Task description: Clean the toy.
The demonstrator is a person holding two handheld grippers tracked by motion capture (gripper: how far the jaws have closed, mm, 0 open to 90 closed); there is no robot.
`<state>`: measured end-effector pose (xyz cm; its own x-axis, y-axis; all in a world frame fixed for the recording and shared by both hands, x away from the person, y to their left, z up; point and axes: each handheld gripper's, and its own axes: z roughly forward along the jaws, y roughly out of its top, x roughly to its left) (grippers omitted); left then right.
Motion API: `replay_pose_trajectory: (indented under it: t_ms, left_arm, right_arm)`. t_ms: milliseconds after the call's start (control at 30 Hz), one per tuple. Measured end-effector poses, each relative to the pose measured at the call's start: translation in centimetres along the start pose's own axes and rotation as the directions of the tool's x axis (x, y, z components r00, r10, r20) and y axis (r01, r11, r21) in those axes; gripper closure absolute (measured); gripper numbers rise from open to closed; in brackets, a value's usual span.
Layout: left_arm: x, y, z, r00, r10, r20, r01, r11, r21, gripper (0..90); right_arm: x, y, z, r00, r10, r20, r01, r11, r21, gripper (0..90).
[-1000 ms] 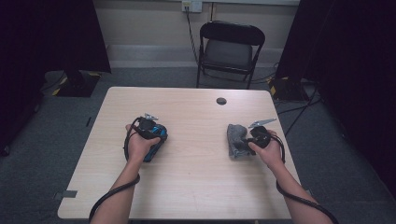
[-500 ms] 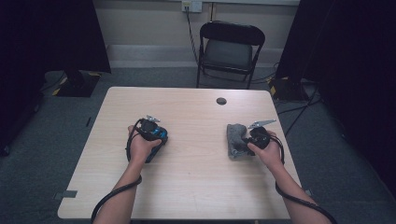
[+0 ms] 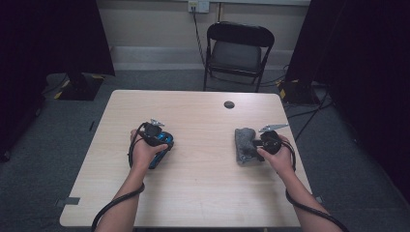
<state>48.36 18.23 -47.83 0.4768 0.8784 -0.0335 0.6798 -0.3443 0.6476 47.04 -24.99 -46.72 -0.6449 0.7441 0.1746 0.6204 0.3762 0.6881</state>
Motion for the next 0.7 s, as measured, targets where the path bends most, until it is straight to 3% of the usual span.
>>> replay_pose_trajectory:
  t_ms: [333,500,700]
  left_arm:
    - [-0.1,-0.2,-2.4,0.9987,0.001,0.050,0.000,0.9996,-0.029,16.0]
    - [-0.3,-0.1,-3.5,0.9985,0.007,0.054,-0.005,0.9995,-0.031,15.9]
    - [-1.2,-0.3,-4.4,0.9958,0.003,0.091,0.001,0.9990,-0.044,15.9]
  right_arm:
    - [0.6,0.3,-0.8,0.9995,-0.016,0.029,0.017,1.000,-0.011,24.6]
    - [1.1,0.6,-1.4,0.9996,-0.017,0.023,0.018,1.000,-0.017,22.0]
    - [1.9,0.8,-2.0,0.9995,-0.028,0.012,0.028,1.000,-0.014,19.0]
